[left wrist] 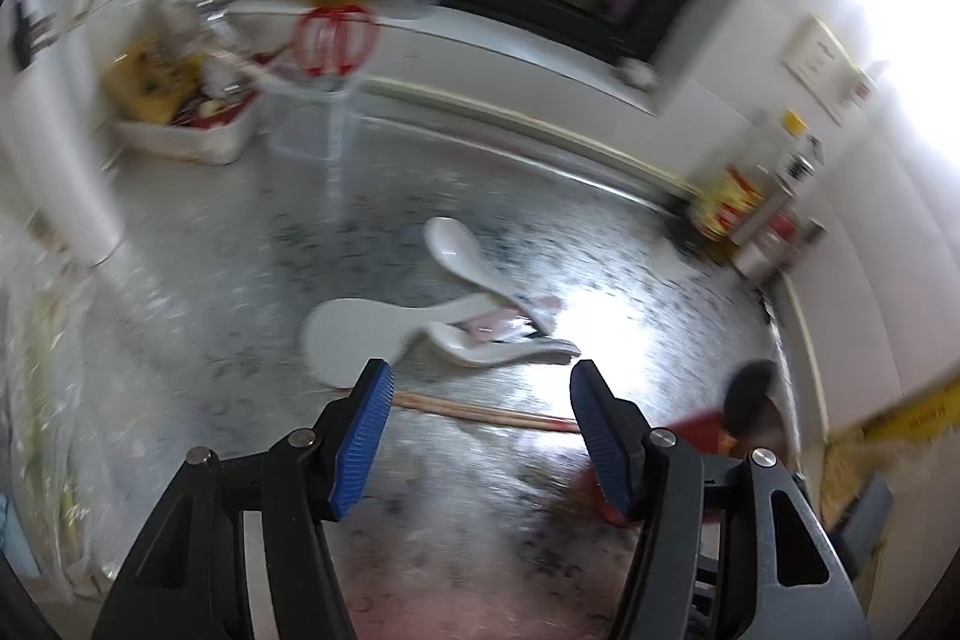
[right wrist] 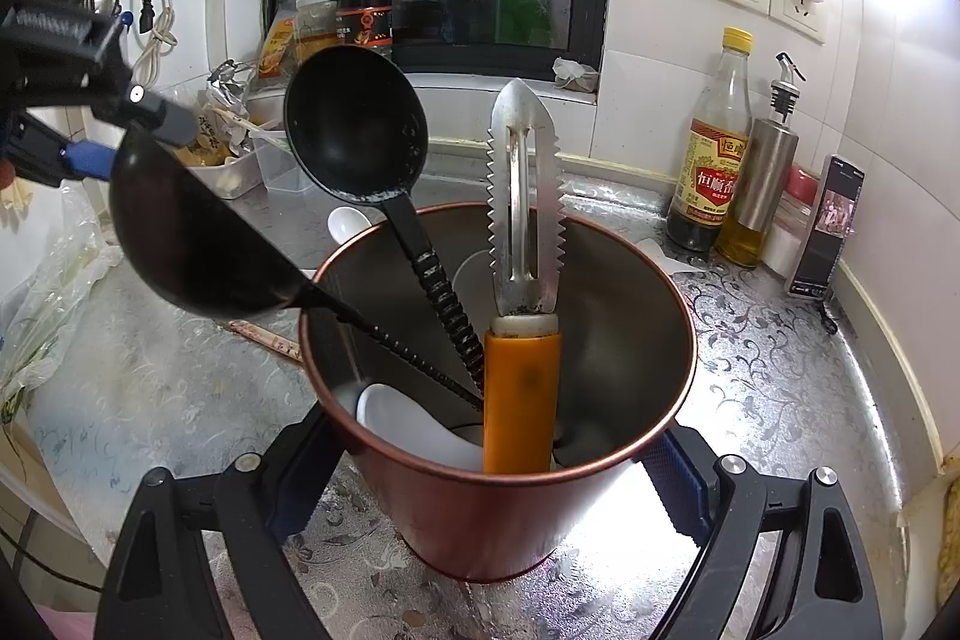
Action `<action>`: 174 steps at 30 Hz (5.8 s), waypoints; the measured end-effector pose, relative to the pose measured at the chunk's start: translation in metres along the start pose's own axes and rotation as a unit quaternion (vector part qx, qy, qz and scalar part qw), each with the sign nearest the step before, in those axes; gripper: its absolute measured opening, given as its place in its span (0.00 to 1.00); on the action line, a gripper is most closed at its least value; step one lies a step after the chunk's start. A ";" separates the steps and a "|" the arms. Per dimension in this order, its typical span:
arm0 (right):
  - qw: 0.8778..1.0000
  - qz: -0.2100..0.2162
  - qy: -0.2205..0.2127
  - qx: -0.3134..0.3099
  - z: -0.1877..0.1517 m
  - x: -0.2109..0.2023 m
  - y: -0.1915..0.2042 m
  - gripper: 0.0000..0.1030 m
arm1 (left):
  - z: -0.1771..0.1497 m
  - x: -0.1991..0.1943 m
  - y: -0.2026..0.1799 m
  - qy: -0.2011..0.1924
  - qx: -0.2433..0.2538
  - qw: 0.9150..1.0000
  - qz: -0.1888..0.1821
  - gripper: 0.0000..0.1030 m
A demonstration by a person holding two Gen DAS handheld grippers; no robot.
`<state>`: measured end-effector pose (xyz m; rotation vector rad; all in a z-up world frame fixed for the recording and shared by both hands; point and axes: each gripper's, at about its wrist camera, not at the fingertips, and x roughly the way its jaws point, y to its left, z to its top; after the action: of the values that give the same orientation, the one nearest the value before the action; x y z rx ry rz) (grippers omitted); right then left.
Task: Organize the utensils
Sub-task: 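Move the left gripper over the white spoons and rice paddle on the counter, then grasp the white spoon printed 'MAX' with the left gripper, then lift the 'MAX' spoon and carry it over the red holder with the left gripper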
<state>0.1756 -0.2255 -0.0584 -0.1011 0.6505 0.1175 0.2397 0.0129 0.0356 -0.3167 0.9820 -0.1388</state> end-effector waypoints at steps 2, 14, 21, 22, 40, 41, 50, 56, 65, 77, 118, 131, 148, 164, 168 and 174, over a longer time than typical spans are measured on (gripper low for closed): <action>1.000 0.000 0.000 0.000 -0.001 -0.001 0.000 0.89 | 0.001 0.000 0.011 -0.002 -0.016 1.000 0.009 0.62; 1.000 -0.008 0.002 0.004 -0.002 -0.003 -0.005 0.89 | -0.014 0.009 0.074 0.002 -0.104 0.993 0.061 0.65; 1.000 -0.013 0.002 0.007 -0.003 -0.005 -0.004 0.89 | -0.023 0.029 0.090 0.027 -0.132 0.988 0.076 0.65; 1.000 -0.015 0.002 0.008 -0.003 -0.005 -0.005 0.89 | -0.024 0.032 0.090 0.031 -0.132 0.988 0.076 0.65; 0.999 -0.044 0.006 0.028 -0.005 -0.007 -0.021 0.89 | -0.014 0.094 0.045 0.075 -0.088 0.993 0.021 0.71; 0.999 -0.044 0.006 0.029 -0.005 -0.007 -0.022 0.89 | -0.011 0.095 0.043 0.075 -0.090 0.993 0.012 0.71; 0.998 -0.048 0.007 0.030 -0.007 -0.009 -0.027 0.89 | 0.003 0.115 0.023 0.081 -0.088 0.993 -0.006 0.70; 0.998 -0.048 0.008 0.026 -0.008 -0.009 -0.027 0.89 | 0.005 0.134 0.016 0.100 -0.092 0.991 -0.009 0.49; 0.999 -0.049 0.007 0.024 -0.007 -0.009 -0.026 0.89 | 0.006 0.154 0.011 0.116 -0.098 0.988 -0.012 0.43; 0.998 -0.048 0.008 0.025 -0.008 -0.009 -0.026 0.90 | 0.008 0.170 0.006 0.124 -0.099 0.987 -0.008 0.28; 0.998 -0.054 0.009 0.017 -0.008 -0.007 -0.023 0.91 | -0.004 0.137 0.028 0.082 -0.120 0.989 -0.020 0.07; 0.998 -0.052 0.008 0.016 -0.008 -0.008 -0.023 0.91 | 0.006 0.098 0.014 0.038 -0.091 0.995 -0.015 0.07; 0.999 -0.051 0.007 0.016 -0.008 -0.007 -0.019 0.91 | 0.028 -0.002 -0.013 -0.068 -0.039 0.996 -0.046 0.07; 0.999 -0.044 0.006 0.017 -0.009 -0.008 -0.019 0.90 | 0.030 -0.075 -0.049 -0.131 0.028 0.984 -0.115 0.07; 0.999 -0.042 0.006 0.016 -0.009 -0.010 -0.018 0.90 | 0.025 -0.076 -0.060 -0.126 0.047 0.983 -0.122 0.07; 0.999 -0.041 0.005 0.016 -0.010 -0.011 -0.017 0.90 | 0.016 -0.073 -0.077 -0.114 0.079 0.981 -0.135 0.07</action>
<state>0.1640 -0.2446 -0.0586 -0.0974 0.6579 0.0274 0.2149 -0.0378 0.1261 -0.3106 0.6923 -0.4167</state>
